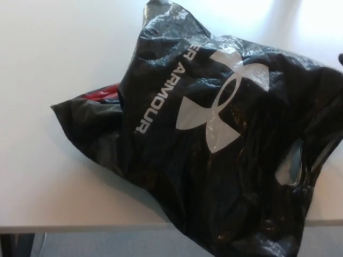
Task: A plastic bag is kept in the middle of the desk and the robot uses both its hands to grab the bag from the left and right and brings its hands close together to compress the bag
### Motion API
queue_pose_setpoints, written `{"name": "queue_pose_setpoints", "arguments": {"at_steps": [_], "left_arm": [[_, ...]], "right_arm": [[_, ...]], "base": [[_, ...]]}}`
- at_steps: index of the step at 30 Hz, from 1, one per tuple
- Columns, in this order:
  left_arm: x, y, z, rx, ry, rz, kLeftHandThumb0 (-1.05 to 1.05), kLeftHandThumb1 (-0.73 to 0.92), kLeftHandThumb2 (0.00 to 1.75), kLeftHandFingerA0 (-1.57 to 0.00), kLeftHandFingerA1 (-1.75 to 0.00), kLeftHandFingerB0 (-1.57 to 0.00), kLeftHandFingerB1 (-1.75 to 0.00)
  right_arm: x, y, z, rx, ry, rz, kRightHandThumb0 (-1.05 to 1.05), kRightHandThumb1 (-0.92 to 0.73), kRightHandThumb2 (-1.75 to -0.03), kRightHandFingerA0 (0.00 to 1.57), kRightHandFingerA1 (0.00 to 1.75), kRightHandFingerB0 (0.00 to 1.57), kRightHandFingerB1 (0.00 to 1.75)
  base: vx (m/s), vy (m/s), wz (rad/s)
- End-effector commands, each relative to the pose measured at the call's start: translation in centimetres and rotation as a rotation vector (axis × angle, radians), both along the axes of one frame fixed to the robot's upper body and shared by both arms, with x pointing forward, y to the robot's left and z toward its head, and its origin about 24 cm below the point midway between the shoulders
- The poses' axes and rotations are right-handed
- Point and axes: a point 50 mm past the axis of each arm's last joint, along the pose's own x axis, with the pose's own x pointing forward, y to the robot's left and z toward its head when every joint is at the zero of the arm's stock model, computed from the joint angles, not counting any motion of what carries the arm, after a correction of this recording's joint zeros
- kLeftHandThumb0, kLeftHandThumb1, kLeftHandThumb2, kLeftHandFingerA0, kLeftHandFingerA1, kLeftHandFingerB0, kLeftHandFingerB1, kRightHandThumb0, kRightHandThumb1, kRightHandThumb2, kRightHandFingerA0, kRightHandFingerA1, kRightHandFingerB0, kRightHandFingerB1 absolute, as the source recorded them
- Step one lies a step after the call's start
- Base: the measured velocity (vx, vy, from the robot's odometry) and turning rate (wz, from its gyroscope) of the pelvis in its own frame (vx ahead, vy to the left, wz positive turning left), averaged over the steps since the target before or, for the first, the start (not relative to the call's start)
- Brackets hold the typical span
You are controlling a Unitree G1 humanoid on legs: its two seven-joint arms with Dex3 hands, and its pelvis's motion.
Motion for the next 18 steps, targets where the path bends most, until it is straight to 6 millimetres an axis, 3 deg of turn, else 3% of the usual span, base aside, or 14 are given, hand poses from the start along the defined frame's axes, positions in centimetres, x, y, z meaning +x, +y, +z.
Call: {"name": "queue_pose_setpoints", "arguments": {"at_steps": [1, 2, 3, 4, 5, 6, 8, 10, 11, 12, 13, 15, 16, 18], "left_arm": [[-4.7, -2.3, 1.7, 0.03, -0.218, -0.051, -0.83, 0.92, 0.76, -0.15, -0.43, -0.14, -0.29], [-5.8, -2.9, 1.8, 0.029, -0.241, -0.066, -0.83, 0.92, 0.76, -0.15, -0.43, -0.14, -0.29], [-6.6, -3.3, 1.6, 0.028, -0.264, -0.074, -0.35, 0.53, 1.13, 0.0, -0.51, 0.0, -0.49], [-7.2, -3.5, 1.6, 0.036, -0.274, -0.073, -0.35, 0.52, 1.13, 0.0, -0.51, 0.0, -0.49], [-7.9, -3.9, 1.5, 0.035, -0.283, -0.072, -0.82, 0.92, 0.76, -0.15, -0.4, -0.12, -0.28], [-9.0, -4.3, 1.1, 0.029, -0.291, -0.068, -0.35, 0.54, 1.14, 0.0, -0.5, 0.0, -0.49], [-10.3, -4.9, 0.5, 0.024, -0.295, -0.064, -0.78, 0.92, 0.74, -0.17, -0.37, -0.12, -0.27], [-10.8, -5.2, 0.2, 0.008, -0.285, -0.073, -0.78, 0.92, 0.73, -0.17, -0.37, -0.12, -0.27], [-11.4, -5.4, -0.2, -0.003, -0.274, -0.08, -0.34, 0.57, 1.15, 0.0, -0.5, 0.0, -0.49], [-11.6, -5.5, -0.3, -0.006, -0.27, -0.082, -0.34, 0.57, 1.15, 0.0, -0.5, 0.0, -0.49], [-12.4, -5.6, -0.9, 0.025, -0.279, -0.057, -0.75, 0.8, 1.11, -0.08, -0.47, -0.05, -0.36], [-13.3, -5.8, -1.4, 0.032, -0.28, -0.053, -0.75, 0.79, 1.11, -0.09, -0.48, -0.06, -0.37], [-13.6, -6.0, -1.6, 0.005, -0.273, -0.057, -0.79, 0.92, 0.75, -0.18, -0.41, -0.14, -0.27], [-14.0, -6.2, -2.7, -0.015, -0.256, -0.074, -0.78, 0.92, 0.74, -0.19, -0.42, -0.17, -0.29]], "right_arm": [[-4.3, 0.5, 1.9, 0.031, -0.227, 0.039, -0.9, -0.7, -1.09, 0.01, 0.43, 0.12, 0.27], [-5.2, 0.5, 2.0, 0.026, -0.235, 0.032, -0.9, -0.7, -1.09, 0.01, 0.43, 0.12, 0.27], [-6.1, 0.5, 2.1, 0.024, -0.25, 0.025, -0.91, -0.71, -1.09, 0.01, 0.43, 0.13, 0.28], [-6.6, 0.5, 2.0, 0.027, -0.259, 0.015, -0.85, -0.87, -0.67, 0.1, 0.33, 0.1, 0.24], [-7.2, 0.5, 2.1, 0.03, -0.269, 0.007, -0.78, -0.65, -1.07, 0.01, 0.44, 0.08, 0.32], [-8.3, 0.5, 2.0, 0.04, -0.294, -0.008, -0.91, -0.73, -1.09, 0.03, 0.44, 0.09, 0.35], [-9.5, 0.5, 2.0, 0.05, -0.325, -0.03, -0.92, -0.73, -1.1, 0.06, 0.45, 0.05, 0.36], [-9.9, 0.6, 2.1, 0.057, -0.326, -0.026, -0.87, -0.71, -1.1, 0.08, 0.47, 0.01, 0.38], [-10.3, 0.8, 2.4, 0.065, -0.346, -0.021, -0.89, -0.73, -1.1, 0.01, 0.43, 0.12, 0.34], [-10.5, 0.8, 2.5, 0.068, -0.355, -0.02, -0.89, -0.73, -1.1, 0.01, 0.43, 0.12, 0.34], [-11.6, 1.4, 2.7, 0.088, -0.403, -0.017, -0.84, -0.7, -1.12, 0.06, 0.48, 0.0, 0.33], [-12.6, 2.1, 2.9, 0.08, -0.454, -0.012, -0.8, -0.68, -1.11, 0.05, 0.49, 0.03, 0.31], [-13.1, 2.4, 2.8, 0.07, -0.454, -0.001, -0.86, -0.9, -0.68, 0.11, 0.38, 0.1, 0.24], [-13.5, 2.5, 2.0, 0.045, -0.447, 0.006, -0.81, -0.7, -1.1, 0.09, 0.5, 0.05, 0.41]], "base": [[0.0, 0.0, 0.0], [0.0, 0.0, 0.0], [0.0, 0.0, 0.0], [0.0, 0.0, 0.0], [0.0, 0.0, 0.0], [0.0, 0.0, 0.0], [0.0, 0.0, 0.0], [0.0, 0.0, 0.0], [0.0, 0.0, 0.0], [0.0, 0.0, 0.0], [0.0, 0.0, 0.0], [0.0, 0.0, 0.0], [0.0, 0.0, 0.0], [0.0, 0.0, 0.0]]}}
